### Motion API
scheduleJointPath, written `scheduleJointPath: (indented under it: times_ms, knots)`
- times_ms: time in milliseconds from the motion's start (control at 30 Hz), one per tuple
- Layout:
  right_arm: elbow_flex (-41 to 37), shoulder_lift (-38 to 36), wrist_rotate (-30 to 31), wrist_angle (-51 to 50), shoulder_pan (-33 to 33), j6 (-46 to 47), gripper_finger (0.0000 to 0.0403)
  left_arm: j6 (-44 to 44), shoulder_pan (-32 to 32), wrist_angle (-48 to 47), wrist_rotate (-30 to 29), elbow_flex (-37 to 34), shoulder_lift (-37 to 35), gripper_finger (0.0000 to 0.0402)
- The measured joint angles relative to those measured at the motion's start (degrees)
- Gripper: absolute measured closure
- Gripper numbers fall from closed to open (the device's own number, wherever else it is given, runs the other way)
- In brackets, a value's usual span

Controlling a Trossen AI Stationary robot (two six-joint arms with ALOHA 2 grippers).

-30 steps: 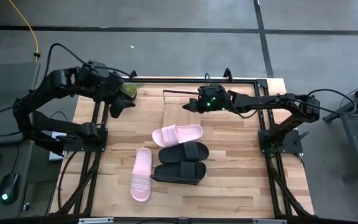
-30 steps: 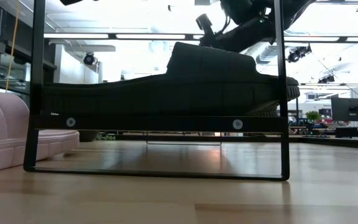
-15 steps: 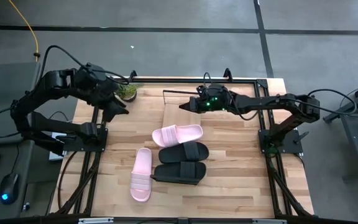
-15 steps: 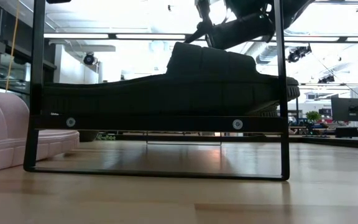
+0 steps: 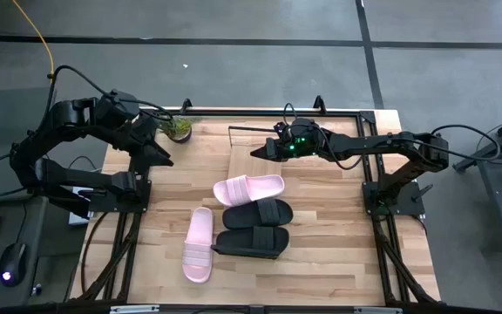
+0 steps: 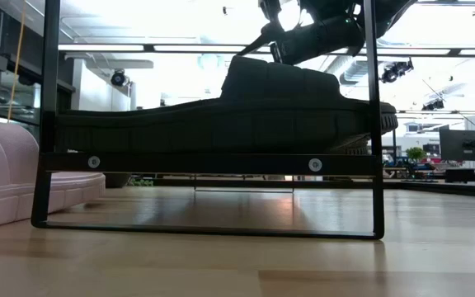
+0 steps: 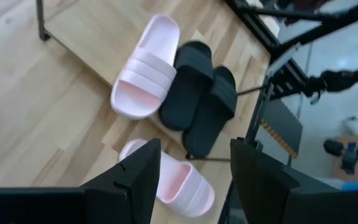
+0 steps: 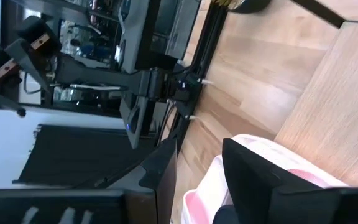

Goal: Pick and place slides into the shelf
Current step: Put the pink slide on the shelf

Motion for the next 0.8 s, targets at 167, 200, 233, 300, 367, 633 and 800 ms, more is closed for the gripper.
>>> scheduleJointPath:
  times_ms: [167, 200, 233, 300, 367, 633, 800]
  knots:
    - [0.0, 0.0, -0.8, 0.0, 0.1, -2.6, 0.0284, -2.3, 0.0, 0.3, -1.5, 0.0, -1.3, 0.0222]
    - [0.0, 0.0, -1.0, 0.0, 0.1, -2.7, 0.0284, -2.6, 0.0, 0.3, -0.9, 0.0, -1.4, 0.0222]
    - [0.0, 0.0, -1.6, 0.0, 0.1, -2.7, 0.0284, -3.1, 0.0, 0.4, -0.1, 0.0, -1.4, 0.0222]
    - [0.0, 0.0, -2.8, 0.0, 0.1, -2.8, 0.0284, -4.5, 0.0, 0.4, 1.7, 0.0, -1.3, 0.0222]
    - [0.0, 0.0, -3.9, 0.0, 0.1, -3.0, 0.0284, -5.4, 0.0, 0.7, 4.0, 0.0, -1.3, 0.0222]
    - [0.0, 0.0, -7.7, -0.1, 0.1, -7.8, 0.0284, -9.1, -6.6, 1.5, 5.5, -0.3, -0.8, 0.0222]
    - [0.0, 0.0, -9.1, -0.1, 0.5, -6.7, 0.0284, -14.8, -15.8, 9.4, 5.3, -5.7, -0.9, 0.0222]
